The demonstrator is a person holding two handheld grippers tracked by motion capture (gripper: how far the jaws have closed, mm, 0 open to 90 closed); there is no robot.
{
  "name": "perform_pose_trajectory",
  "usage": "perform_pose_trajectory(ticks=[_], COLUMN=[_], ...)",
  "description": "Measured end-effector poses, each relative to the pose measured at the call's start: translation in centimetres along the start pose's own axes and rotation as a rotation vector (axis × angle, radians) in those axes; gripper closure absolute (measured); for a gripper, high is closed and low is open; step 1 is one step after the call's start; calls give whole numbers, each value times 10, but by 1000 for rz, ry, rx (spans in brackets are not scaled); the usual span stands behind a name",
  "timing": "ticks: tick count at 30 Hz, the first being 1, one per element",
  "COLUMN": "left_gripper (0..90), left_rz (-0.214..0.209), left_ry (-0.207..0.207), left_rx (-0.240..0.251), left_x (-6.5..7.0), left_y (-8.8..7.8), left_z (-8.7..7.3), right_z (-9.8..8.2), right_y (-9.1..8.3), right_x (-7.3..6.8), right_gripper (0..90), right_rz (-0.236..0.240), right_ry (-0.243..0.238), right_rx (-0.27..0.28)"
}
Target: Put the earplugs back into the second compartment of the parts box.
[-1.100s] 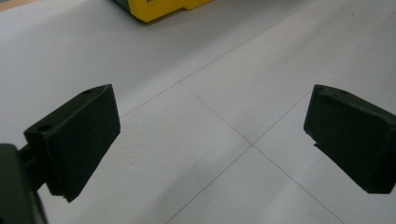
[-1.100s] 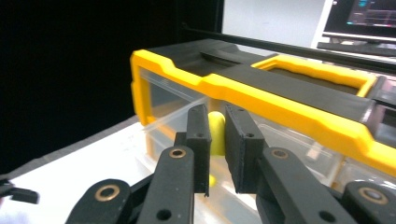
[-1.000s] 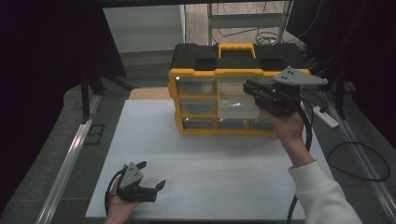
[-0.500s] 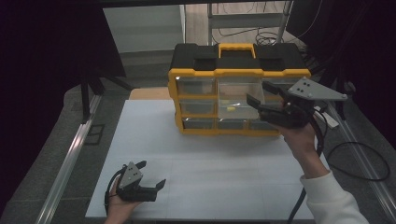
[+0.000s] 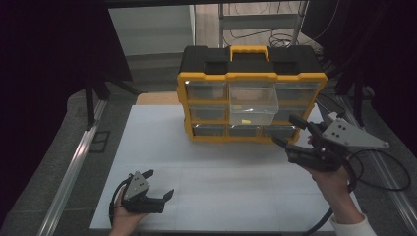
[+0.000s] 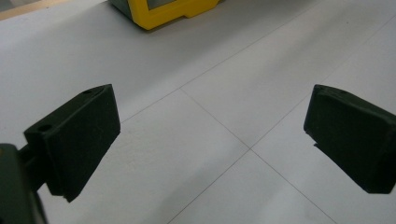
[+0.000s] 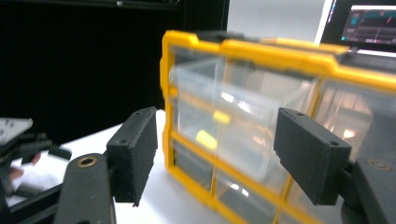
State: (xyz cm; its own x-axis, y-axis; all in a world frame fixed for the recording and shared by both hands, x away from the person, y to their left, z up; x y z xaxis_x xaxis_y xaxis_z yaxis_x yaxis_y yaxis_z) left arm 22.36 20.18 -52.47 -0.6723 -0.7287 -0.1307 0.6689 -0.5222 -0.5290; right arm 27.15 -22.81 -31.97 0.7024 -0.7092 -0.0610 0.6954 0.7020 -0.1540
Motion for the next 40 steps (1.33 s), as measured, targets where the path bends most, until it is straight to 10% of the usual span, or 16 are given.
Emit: perform_pose_trajectory(ticks=[22, 40], left_gripper=[38, 40], left_rz=[5, 1], left_ry=[0, 11], left_rx=[-14, -20], left_x=[1, 2], left_y=[2, 3], left_z=[-2, -3], right_z=[-152, -171], right_y=[-10, -10], right_x=[34, 46], right_gripper=[274, 270], right_rz=[-59, -90], right_ry=[111, 115], right_rx=[-242, -268])
Point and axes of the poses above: each handheld gripper's, and its own axes: y roughly forward along the jaws, z roughly out of its top, x roughly to its right, the point moved 2 cm from there along y, roughly forward along the jaws, and after that the axes turned 8 degrees about y, right-handed, at the moved point
